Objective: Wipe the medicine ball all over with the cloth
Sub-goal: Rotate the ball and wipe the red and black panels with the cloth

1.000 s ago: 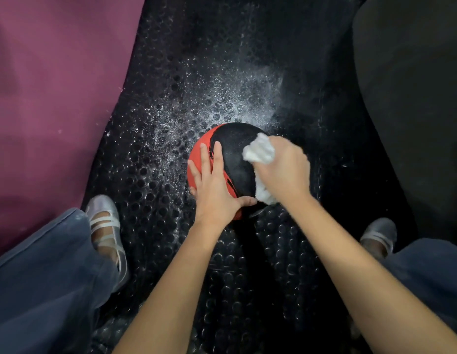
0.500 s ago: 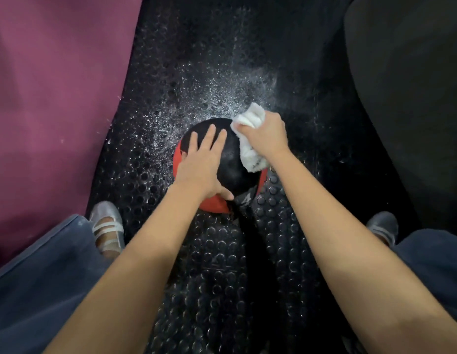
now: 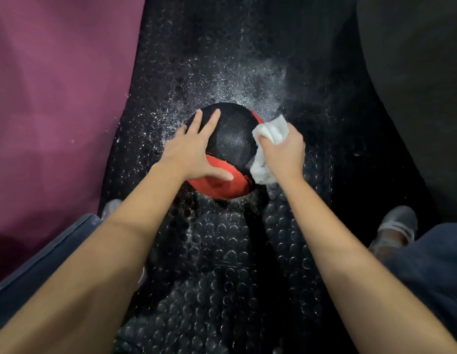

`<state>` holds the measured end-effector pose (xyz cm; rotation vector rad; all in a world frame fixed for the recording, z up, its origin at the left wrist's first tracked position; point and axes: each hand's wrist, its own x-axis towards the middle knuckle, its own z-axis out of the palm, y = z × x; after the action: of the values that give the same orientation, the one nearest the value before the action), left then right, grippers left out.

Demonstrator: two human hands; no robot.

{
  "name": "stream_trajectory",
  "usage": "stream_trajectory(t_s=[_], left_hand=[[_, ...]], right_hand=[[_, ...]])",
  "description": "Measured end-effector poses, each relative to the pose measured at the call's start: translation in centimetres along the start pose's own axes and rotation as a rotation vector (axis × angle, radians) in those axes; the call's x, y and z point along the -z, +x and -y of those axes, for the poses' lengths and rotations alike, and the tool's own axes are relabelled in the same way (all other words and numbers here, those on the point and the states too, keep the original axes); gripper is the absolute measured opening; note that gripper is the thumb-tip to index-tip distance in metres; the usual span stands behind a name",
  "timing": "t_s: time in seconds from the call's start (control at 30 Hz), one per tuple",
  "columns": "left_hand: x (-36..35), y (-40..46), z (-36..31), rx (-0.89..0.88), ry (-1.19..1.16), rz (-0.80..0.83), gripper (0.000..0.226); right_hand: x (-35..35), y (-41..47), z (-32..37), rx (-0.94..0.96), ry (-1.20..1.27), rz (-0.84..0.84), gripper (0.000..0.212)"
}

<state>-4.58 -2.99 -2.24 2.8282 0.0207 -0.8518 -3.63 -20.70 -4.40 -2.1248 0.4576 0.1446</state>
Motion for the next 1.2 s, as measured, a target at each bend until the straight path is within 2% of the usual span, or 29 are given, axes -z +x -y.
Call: stream_trajectory(t_s=[0.1,0.23,0.27,0.4,0.43,0.57,0.6,0.7,0.83,0.87,0.93,0.97,1.03,1.1,1.2], left_hand=[[-0.8,-0.5,0.0,0.049,-0.044,-0.027,0.135],[-1.4,-0.4,-0.2,0.124,-0.163,-0.07,0.129],[-1.6,-0.4,-0.2,0.132,-0.188,-0.074,0.13],[-2.2,-1.1,-0.3,0.157,-0.213,-0.091,0.136],[-2.3,-1.1,-0.2,0.16,-0.221,-0.097,0.136],[-2.1,-1.0,0.4,0.151,-0.231,-0.116,0.13],[-2.2,-1.1,0.4,0.148,-0.234,-0.113,0.132],[-2.6,-1.3,-0.1,0.154,-0.224,-0.119,0.135],[-2.4,-1.2,-0.2,0.151,-0.232,-0.14,0.123],[-2.5,-1.3,-0.2,0.151,-0.235,-0.136,0.126],[-2.5,-1.6,-0.2,0.16,-0.257,-0.113,0.133],[-2.6,-1.7,-0.2,0.163,-0.262,-0.105,0.135],[-2.3,-1.7,-0.2,0.173,-0.262,-0.085,0.137],[-1.6,-1.5,-0.3,0.172,-0.201,-0.076,0.137],[-0.9,-1.3,-0.9,0.046,-0.017,-0.104,0.136]], right_hand=[[-0.3,0.7,1.4,0.086,-0.135,0.023,0.013],[-1.8,-2.2,2.3,0.458,-0.381,0.121,0.01],[-1.9,-2.1,2.4,0.497,-0.428,0.126,0.009],[-1.5,0.9,3.3,0.346,-0.448,0.009,0.008],[-1.6,0.3,3.3,0.382,-0.455,0.016,0.009],[-1.8,-3.3,2.5,0.725,-0.546,0.201,0.016],[-1.7,-2.7,2.5,0.741,-0.557,0.17,0.015],[-1.8,-0.9,2.6,0.613,-0.48,0.025,0.011],[-2.5,-3.4,1.5,0.792,-0.535,0.127,0.016],[-2.1,-3.1,1.5,0.79,-0.523,0.123,0.015],[-1.4,-1.7,1.4,0.613,-0.436,0.064,0.006],[-1.2,-0.8,1.3,0.472,-0.358,0.049,0.008],[-1.3,0.2,1.0,0.31,-0.259,0.031,0.028],[-1.7,0.2,1.4,0.259,-0.185,0.063,0.025],[-2.0,0.4,2.2,0.243,-0.128,0.152,0.019]])
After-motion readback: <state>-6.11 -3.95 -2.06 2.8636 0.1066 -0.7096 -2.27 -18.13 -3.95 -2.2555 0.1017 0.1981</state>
